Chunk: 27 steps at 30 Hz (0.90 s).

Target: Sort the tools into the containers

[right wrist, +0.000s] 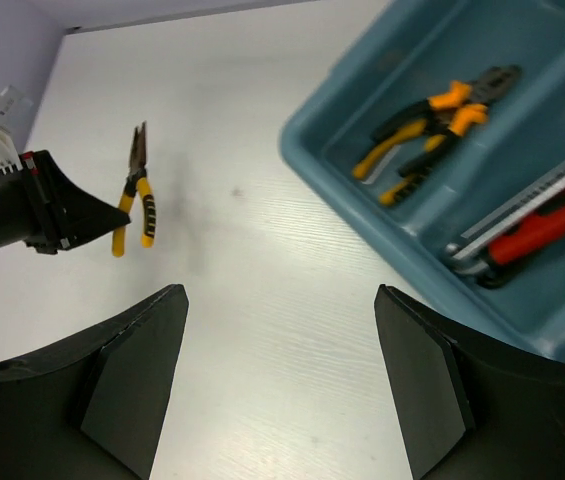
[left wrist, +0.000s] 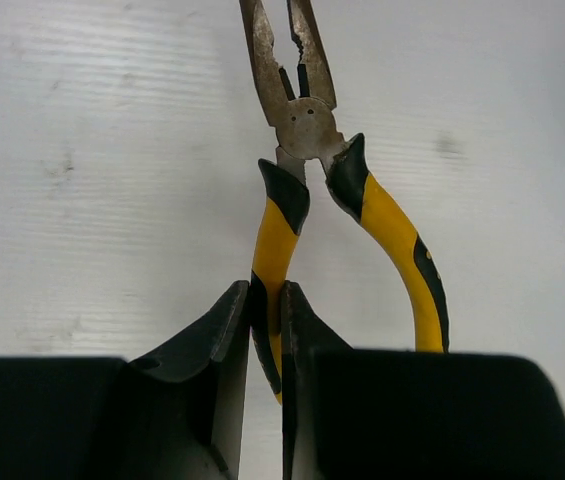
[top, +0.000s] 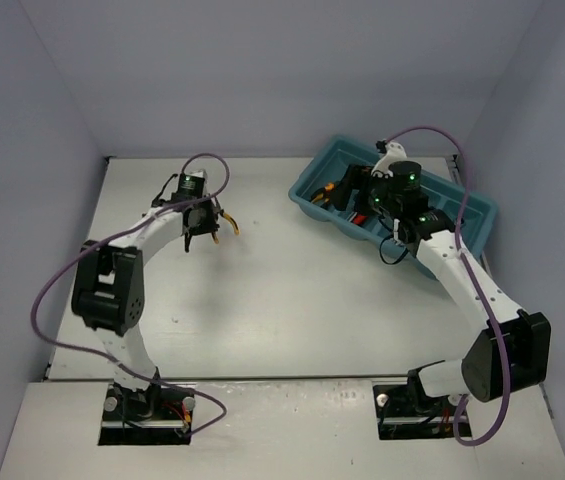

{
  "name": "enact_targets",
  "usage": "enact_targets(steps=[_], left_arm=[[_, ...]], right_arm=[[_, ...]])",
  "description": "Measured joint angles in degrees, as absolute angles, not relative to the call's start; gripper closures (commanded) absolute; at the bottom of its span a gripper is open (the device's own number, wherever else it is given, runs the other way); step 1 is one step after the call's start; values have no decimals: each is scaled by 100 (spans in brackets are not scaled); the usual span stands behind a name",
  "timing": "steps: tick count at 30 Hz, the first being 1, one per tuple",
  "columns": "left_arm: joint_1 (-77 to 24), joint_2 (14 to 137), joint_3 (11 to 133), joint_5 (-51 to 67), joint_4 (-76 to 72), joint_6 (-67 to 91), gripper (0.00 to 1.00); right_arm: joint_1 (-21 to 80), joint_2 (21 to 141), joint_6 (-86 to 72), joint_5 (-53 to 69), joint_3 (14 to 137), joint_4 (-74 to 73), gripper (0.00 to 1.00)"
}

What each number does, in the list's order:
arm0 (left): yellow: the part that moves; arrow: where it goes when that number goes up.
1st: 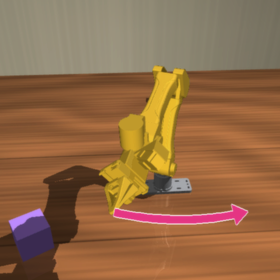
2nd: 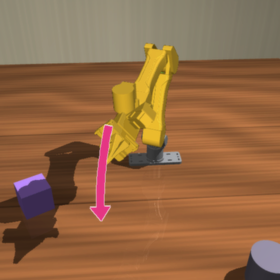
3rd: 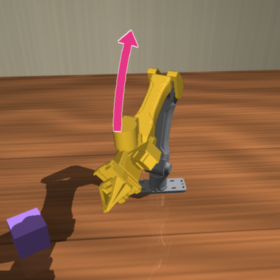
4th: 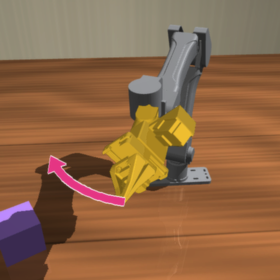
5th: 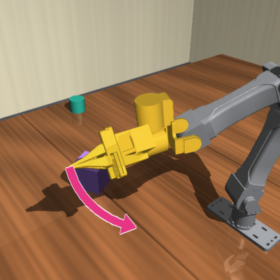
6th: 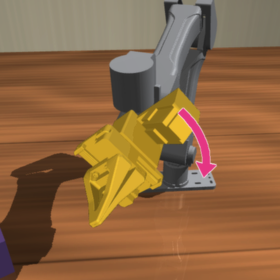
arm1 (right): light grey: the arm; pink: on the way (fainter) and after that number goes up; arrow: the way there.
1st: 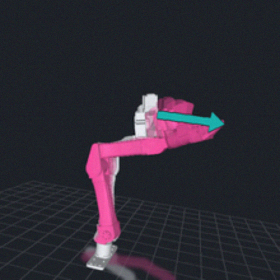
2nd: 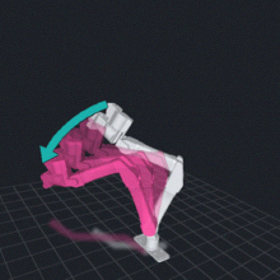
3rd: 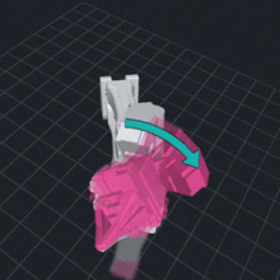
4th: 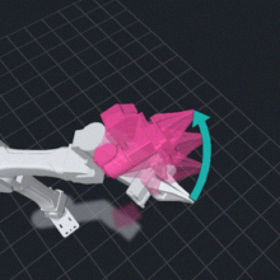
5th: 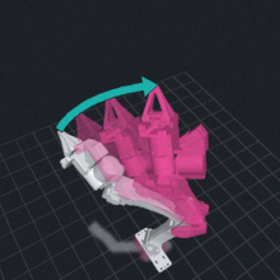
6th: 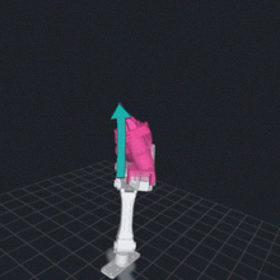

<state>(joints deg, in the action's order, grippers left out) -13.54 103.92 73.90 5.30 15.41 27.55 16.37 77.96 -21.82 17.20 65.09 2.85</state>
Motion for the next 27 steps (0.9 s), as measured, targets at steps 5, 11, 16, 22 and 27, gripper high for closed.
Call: enact_targets(steps=[5,11,16,22,27], left_arm=[[-1517,9208,6720,1299,554,2627,100],[-2039,8429,6255,1960,30,2559,100],[-2561,8104,6000,2289,-50,2565,100],[-2749,7849,5966,2445,-165,2619,100],[-2786,7628,5958,2494,-217,2633,100]], right_arm=[[2135,8148,-2188,1980,6998,331,27],[2679,8559,-2264,2089,7442,329,27],[3088,8703,-2343,1992,7692,318,27],[3390,8771,-2491,1716,7828,331,27],[3438,8827,-2648,1457,7828,322,28]])
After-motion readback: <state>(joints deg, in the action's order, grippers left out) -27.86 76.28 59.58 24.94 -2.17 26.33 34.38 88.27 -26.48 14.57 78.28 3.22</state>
